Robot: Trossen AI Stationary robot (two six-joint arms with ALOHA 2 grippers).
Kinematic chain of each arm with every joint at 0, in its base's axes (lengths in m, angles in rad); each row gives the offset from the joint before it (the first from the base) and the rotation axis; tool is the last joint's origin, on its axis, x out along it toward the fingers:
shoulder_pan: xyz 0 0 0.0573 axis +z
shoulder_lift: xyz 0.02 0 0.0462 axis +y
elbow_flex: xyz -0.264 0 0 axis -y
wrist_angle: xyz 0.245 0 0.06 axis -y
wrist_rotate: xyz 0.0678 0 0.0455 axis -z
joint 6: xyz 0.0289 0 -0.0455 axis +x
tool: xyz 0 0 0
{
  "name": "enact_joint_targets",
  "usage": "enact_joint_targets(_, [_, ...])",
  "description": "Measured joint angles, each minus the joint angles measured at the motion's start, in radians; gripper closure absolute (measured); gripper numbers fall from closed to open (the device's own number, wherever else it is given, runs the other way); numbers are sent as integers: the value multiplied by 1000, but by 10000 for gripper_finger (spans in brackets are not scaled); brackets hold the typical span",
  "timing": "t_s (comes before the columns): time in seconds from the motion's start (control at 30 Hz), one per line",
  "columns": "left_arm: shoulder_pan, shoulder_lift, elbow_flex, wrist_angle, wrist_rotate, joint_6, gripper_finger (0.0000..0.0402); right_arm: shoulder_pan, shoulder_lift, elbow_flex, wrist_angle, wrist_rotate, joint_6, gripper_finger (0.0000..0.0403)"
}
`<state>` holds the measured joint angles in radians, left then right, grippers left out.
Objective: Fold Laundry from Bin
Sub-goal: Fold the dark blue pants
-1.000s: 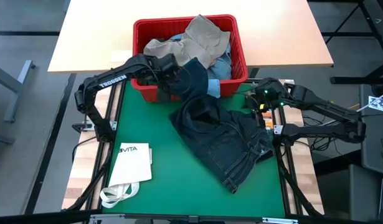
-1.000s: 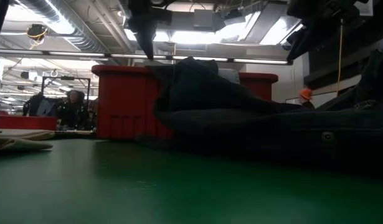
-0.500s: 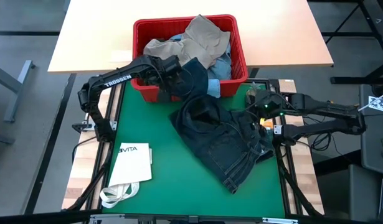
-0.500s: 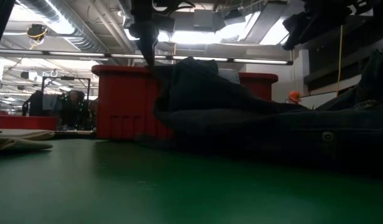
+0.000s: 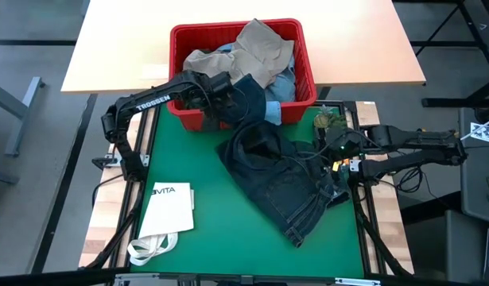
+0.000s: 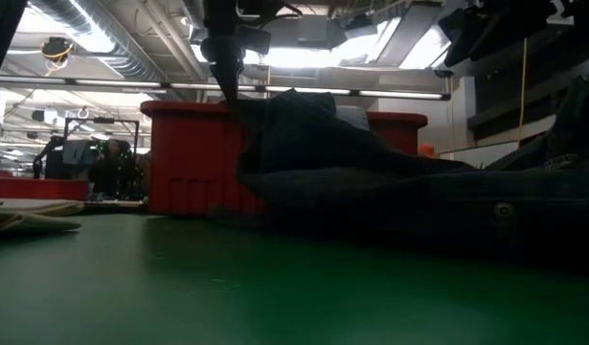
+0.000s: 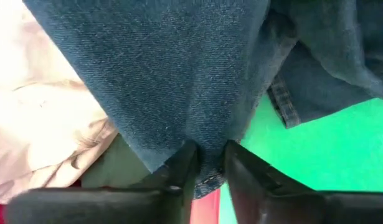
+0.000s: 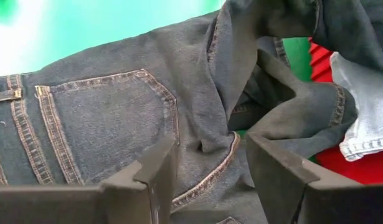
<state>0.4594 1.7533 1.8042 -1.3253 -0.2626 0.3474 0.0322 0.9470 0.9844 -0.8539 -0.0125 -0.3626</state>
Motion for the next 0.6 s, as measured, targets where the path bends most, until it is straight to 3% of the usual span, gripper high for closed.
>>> enact_joint_targets(0.2, [-23, -4, 0, 1, -41, 3, 393, 23, 11, 0, 3, 21, 22, 215])
enact_joint_targets(0.6, [-102, -23, 43, -63, -177, 12, 398, 33, 152, 0, 73, 20, 67, 215])
